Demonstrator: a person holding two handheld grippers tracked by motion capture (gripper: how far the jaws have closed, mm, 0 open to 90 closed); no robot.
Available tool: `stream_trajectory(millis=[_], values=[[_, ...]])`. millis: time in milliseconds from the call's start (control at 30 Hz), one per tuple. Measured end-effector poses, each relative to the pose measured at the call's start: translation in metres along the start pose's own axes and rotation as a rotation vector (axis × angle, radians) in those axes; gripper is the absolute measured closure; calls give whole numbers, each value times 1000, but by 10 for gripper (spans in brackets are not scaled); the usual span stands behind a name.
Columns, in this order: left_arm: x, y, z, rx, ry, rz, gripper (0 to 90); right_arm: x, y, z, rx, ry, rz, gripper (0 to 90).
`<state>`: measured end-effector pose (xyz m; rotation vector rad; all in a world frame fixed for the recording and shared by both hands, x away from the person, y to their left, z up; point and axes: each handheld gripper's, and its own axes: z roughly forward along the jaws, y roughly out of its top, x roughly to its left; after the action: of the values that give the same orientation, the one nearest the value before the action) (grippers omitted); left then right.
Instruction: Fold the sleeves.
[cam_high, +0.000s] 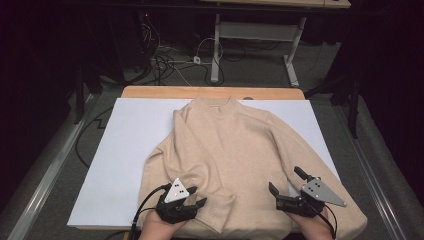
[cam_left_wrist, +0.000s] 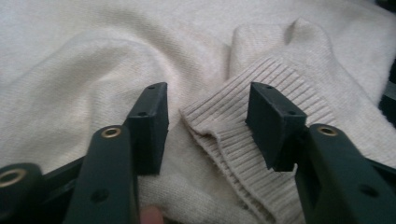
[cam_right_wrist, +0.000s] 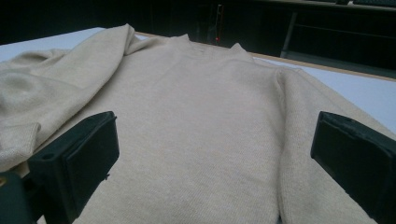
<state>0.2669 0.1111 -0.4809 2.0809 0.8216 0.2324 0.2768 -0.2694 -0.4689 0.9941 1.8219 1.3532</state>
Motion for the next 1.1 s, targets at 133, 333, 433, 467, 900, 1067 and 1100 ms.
stream_trajectory(millis=[133,333,433,467,900,1067,1100], values=[[0,0,1,22,-46,7,604,0,0,0,3,1,0,17],[-3,0,1,26,-60,44,815,1,0,1,4,3,-1,17],[-5,0,0,21,-56,57,832,1,-1,1,4,3,2,18],[-6,0,-1,15,-57,58,832,1,-1,1,5,4,1,18],[-48,7,-7,-78,-210,147,829,1,0,1,4,4,0,18],[-69,9,3,-81,-302,184,826,2,0,1,1,4,0,18],[-73,9,5,-83,-322,187,826,2,0,1,2,4,-1,18]])
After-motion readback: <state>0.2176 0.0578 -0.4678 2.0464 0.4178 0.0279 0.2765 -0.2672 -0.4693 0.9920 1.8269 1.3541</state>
